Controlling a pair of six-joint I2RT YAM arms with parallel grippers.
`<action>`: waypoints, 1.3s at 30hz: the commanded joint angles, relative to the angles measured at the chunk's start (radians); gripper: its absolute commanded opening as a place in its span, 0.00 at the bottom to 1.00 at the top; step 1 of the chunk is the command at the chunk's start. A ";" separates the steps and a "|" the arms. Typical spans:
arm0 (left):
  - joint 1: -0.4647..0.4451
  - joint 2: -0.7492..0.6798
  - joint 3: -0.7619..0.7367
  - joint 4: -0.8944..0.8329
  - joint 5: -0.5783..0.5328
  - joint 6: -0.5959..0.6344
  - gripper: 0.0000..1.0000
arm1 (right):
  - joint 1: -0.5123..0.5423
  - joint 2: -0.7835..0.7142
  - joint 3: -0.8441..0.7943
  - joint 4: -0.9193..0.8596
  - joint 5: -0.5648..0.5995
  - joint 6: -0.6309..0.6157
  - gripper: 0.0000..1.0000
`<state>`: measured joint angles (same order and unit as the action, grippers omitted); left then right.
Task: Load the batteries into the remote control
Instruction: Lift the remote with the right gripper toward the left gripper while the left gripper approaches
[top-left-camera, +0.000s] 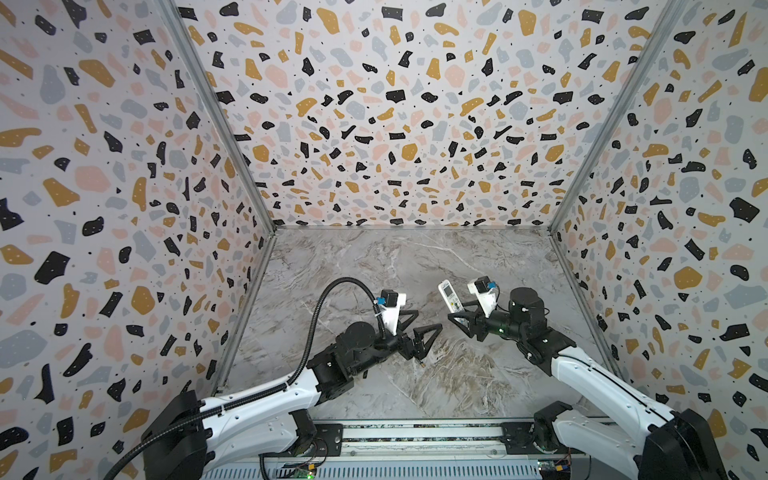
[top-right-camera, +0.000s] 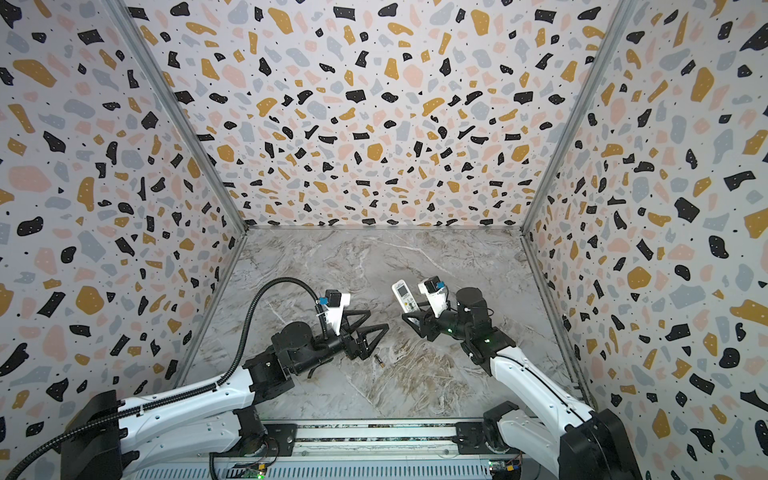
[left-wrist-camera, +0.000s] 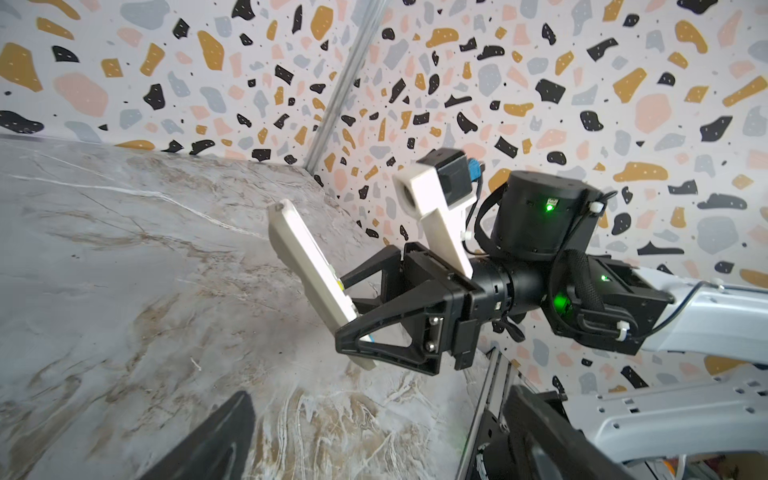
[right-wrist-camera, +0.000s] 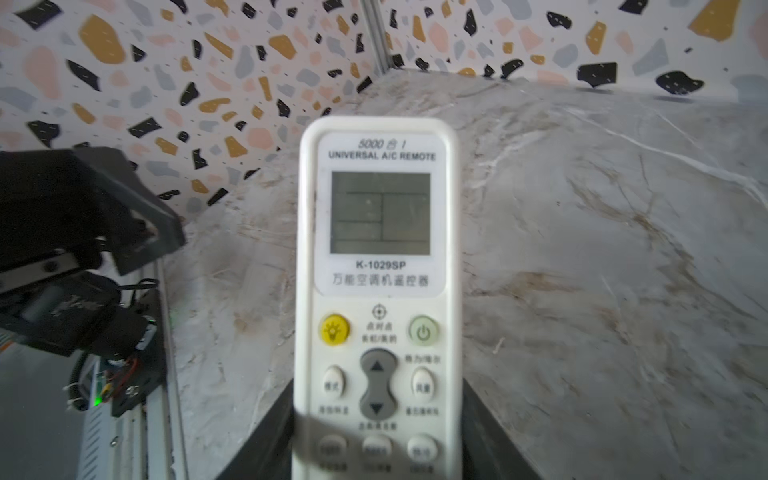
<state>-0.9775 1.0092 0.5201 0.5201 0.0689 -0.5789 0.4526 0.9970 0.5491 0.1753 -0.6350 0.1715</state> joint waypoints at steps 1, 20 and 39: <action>-0.006 -0.017 0.049 0.029 0.078 0.036 0.94 | 0.016 -0.063 -0.005 0.093 -0.182 0.061 0.11; -0.007 -0.084 0.062 0.096 0.237 0.067 0.94 | 0.155 -0.149 -0.001 0.256 -0.398 0.142 0.11; -0.010 -0.100 0.050 0.130 0.279 0.064 0.71 | 0.189 -0.122 0.000 0.270 -0.445 0.126 0.12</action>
<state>-0.9794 0.9276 0.5564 0.5812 0.3309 -0.5304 0.6353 0.8806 0.5282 0.4061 -1.0489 0.3080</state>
